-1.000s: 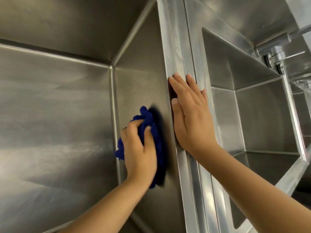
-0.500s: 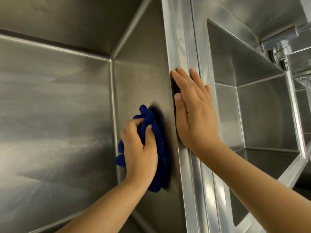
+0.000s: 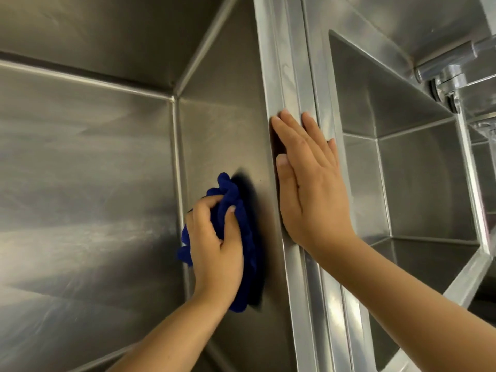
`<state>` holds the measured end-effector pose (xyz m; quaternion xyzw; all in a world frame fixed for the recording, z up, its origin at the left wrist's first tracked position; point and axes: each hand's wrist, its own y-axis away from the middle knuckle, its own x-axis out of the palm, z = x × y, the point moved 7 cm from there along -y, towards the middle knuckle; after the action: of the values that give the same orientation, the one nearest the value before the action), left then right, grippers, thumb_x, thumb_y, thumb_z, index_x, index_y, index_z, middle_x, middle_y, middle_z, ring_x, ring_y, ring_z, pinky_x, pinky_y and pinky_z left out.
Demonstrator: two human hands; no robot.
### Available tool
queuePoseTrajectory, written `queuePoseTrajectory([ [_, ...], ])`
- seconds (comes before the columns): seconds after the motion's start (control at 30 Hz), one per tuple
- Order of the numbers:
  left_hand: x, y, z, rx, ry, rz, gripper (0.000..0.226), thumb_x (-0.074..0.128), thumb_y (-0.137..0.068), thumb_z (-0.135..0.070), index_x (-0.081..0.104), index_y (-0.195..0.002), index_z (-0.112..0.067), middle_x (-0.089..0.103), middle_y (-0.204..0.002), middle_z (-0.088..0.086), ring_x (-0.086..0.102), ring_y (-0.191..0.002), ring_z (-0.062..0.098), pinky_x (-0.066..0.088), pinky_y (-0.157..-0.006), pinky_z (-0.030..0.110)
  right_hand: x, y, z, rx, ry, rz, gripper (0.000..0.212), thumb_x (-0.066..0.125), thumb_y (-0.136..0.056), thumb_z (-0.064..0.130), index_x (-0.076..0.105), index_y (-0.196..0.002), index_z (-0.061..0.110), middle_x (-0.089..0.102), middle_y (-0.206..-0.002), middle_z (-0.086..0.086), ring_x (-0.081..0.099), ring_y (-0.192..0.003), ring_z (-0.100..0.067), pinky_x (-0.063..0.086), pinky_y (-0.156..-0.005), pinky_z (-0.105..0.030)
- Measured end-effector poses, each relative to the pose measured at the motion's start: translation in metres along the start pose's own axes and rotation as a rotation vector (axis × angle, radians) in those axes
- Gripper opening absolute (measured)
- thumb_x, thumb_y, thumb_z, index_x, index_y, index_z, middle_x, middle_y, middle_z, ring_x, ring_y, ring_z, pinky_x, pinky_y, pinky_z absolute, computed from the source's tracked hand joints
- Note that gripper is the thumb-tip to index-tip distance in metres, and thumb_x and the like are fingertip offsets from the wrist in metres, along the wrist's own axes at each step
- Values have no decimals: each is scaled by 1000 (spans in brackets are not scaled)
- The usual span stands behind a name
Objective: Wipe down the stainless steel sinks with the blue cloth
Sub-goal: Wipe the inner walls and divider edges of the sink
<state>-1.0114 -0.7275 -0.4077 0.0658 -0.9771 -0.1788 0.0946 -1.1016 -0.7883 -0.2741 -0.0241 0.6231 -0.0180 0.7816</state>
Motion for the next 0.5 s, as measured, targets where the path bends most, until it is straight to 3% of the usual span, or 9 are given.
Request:
queuePoseTrajectory([
  [0.1,-2,-9,13,83,-68,-40,14,44,-93,-33,45,-105,-40,50,-106,-16,47,-100,-4,35,-88,9,0,1,0,-7,-5,-1,43,30,-102,20,42,-144,19,38,-151,3,18,-145,-15,14,-119,-51],
  [0.2,-7,-26,39,56,-151,1,14,41,-94,-29,45,-108,-31,47,-110,-6,44,-100,-1,29,-90,4,-2,-1,0,-10,1,-6,42,34,-102,15,42,-143,19,39,-150,2,19,-145,-16,14,-118,-52],
  [0.23,-10,-31,50,10,-186,27,14,42,-97,-24,45,-111,-26,46,-113,-2,44,-103,5,30,-92,6,-2,-1,0,-10,9,-7,42,35,-102,14,42,-143,19,39,-151,2,19,-145,-16,14,-118,-52],
  [0.3,-14,-39,67,-114,-256,64,19,44,-99,-15,47,-118,-15,45,-118,4,47,-108,19,39,-99,26,-3,-1,0,-18,19,-8,42,34,-102,16,41,-144,19,38,-151,3,18,-146,-15,14,-119,-52],
  [0.33,-17,-40,71,-161,-287,75,23,44,-99,-12,46,-122,-12,45,-119,7,48,-109,24,41,-98,36,-2,-1,0,-22,21,-7,43,34,-102,17,41,-144,19,37,-151,3,17,-145,-14,14,-119,-51],
  [0.37,-18,-39,70,-172,-308,80,26,45,-98,-11,46,-124,-10,45,-120,7,48,-108,24,42,-94,36,-2,0,0,-25,24,-7,43,33,-102,18,41,-144,20,37,-151,4,16,-145,-12,13,-119,-51],
  [0.43,-18,-31,61,-98,-314,95,28,47,-97,-9,47,-125,-12,44,-119,1,47,-105,15,38,-85,19,-2,0,0,-23,24,-6,43,33,-102,18,40,-144,20,36,-151,6,15,-145,-10,13,-119,-50],
  [0.5,-18,-23,59,-39,-305,110,31,48,-97,-8,47,-127,-15,44,-122,-2,47,-104,11,34,-80,12,-1,0,0,-21,19,-3,43,34,-102,17,41,-144,20,36,-150,7,15,-145,-10,13,-119,-49],
])
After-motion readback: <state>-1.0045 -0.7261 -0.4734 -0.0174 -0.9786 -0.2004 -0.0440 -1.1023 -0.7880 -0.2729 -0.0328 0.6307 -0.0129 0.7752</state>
